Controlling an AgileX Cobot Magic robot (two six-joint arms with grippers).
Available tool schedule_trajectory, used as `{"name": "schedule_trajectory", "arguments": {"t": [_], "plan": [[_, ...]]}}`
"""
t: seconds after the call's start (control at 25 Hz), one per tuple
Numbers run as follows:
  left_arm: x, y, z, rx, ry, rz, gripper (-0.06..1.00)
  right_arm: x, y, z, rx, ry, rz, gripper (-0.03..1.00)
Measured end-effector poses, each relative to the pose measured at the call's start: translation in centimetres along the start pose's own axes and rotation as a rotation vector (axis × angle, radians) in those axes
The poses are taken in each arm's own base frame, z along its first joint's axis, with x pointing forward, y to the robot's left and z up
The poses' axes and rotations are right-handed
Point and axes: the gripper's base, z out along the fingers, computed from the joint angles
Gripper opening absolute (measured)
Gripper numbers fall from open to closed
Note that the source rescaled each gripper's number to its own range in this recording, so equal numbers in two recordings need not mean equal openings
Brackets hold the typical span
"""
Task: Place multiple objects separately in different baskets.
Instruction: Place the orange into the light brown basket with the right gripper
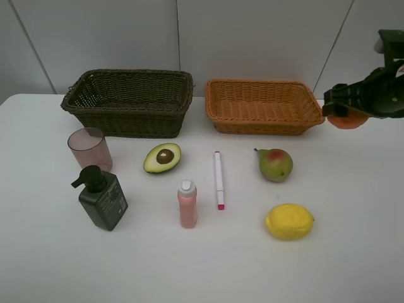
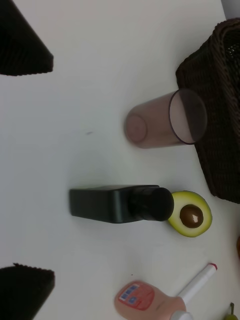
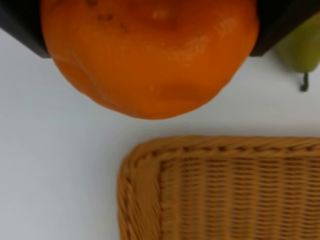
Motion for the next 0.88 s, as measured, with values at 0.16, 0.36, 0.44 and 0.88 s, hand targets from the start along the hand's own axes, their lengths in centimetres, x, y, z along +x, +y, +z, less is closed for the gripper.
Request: {"name": "schedule_trajectory", "arguments": {"t": [0.16, 0.36, 0.44, 0.88], "plan": [[0.0, 0.0, 0.0, 0.0, 0.0, 0.0, 1.0, -2.5, 2.4, -0.3, -0.052, -0.096, -0.081, 0.71], [0.0, 0.0, 0.0, 0.0, 0.0, 0.0, 1.0, -5.0, 4.4, 2.2, -0.088, -0.121, -0.125, 0.71], [0.0, 0.0, 0.0, 0.0, 0.0, 0.0, 1.0, -5.8, 4.6, 3.6, -0.089, -0.113, -0.128, 0.71], [0.0, 0.0, 0.0, 0.0, 0.0, 0.0, 1.0, -7.8, 5.5, 10.7, -0.091, -0.075, -0.132, 0.71]]}}
